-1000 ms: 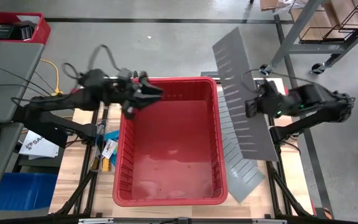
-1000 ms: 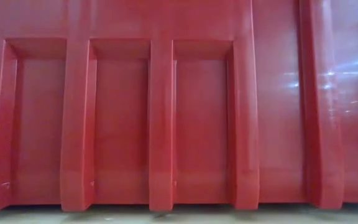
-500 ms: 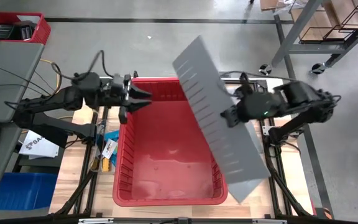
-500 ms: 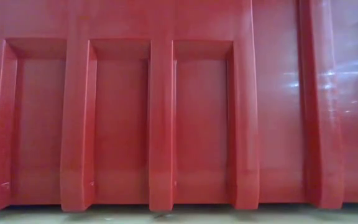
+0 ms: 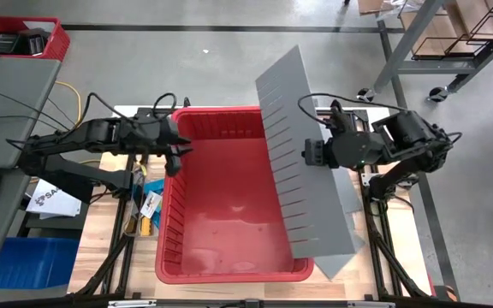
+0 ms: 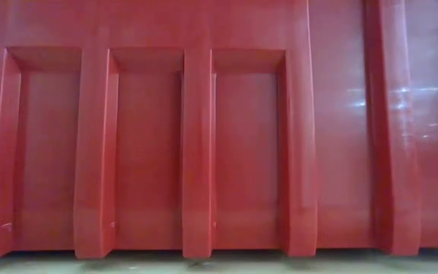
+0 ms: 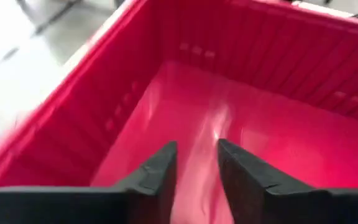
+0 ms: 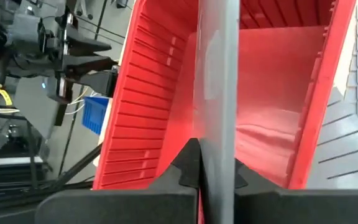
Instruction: Sort Items/Unsort Items
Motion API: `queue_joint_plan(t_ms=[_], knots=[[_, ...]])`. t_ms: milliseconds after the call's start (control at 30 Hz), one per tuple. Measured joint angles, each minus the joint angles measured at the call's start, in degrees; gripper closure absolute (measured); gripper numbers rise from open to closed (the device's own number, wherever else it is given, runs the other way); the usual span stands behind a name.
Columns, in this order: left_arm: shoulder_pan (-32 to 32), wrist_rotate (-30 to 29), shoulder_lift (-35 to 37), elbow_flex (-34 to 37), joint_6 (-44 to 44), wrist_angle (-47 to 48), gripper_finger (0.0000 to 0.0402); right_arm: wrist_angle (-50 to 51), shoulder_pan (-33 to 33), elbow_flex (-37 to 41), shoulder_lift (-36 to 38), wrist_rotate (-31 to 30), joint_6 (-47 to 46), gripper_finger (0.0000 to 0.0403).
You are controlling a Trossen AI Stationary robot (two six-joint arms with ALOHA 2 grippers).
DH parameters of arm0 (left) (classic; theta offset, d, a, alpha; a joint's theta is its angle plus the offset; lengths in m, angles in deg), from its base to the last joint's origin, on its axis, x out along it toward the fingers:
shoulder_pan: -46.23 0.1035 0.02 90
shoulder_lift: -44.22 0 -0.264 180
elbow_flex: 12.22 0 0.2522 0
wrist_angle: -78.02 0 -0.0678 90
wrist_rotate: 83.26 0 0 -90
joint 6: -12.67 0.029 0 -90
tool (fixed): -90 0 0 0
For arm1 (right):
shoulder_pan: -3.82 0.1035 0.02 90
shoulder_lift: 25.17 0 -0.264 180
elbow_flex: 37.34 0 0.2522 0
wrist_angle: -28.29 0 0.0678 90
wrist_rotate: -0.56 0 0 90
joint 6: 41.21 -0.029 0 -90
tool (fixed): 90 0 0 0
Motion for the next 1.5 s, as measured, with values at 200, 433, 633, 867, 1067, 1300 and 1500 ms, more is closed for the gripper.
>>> queue_joint_plan(t_ms=[200,433,633,867,1067,1300,1500], knots=[[0.0,-4.3,0.6,0.0,-21.0,19.5,0.0395,0.0,-1.4,0.0,0.1,0.1,5.1,0.0403],[-0.6,-13.9,0.7,0.2,-45.2,35.0,0.0401,-0.3,-1.6,0.0,0.1,0.7,9.6,0.0403],[0.4,-5.3,-1.4,1.3,-44.9,35.1,0.0401,-0.6,-1.6,0.0,1.7,0.9,12.0,0.0403],[-1.0,2.0,-5.1,4.9,-45.8,27.3,0.0401,0.4,-1.6,-0.1,4.3,-0.7,13.6,0.0403],[-2.8,3.8,-8.2,5.3,-46.8,21.0,0.0401,0.4,-1.6,-0.1,4.6,0.3,13.6,0.0403],[-4.2,4.5,-10.8,5.4,-46.9,12.2,0.0401,0.3,-1.6,0.0,4.4,2.9,11.1,0.0403],[-5.3,2.7,-11.3,5.3,-46.7,10.9,0.0401,0.4,0.9,0.0,3.2,4.8,3.3,0.0403]])
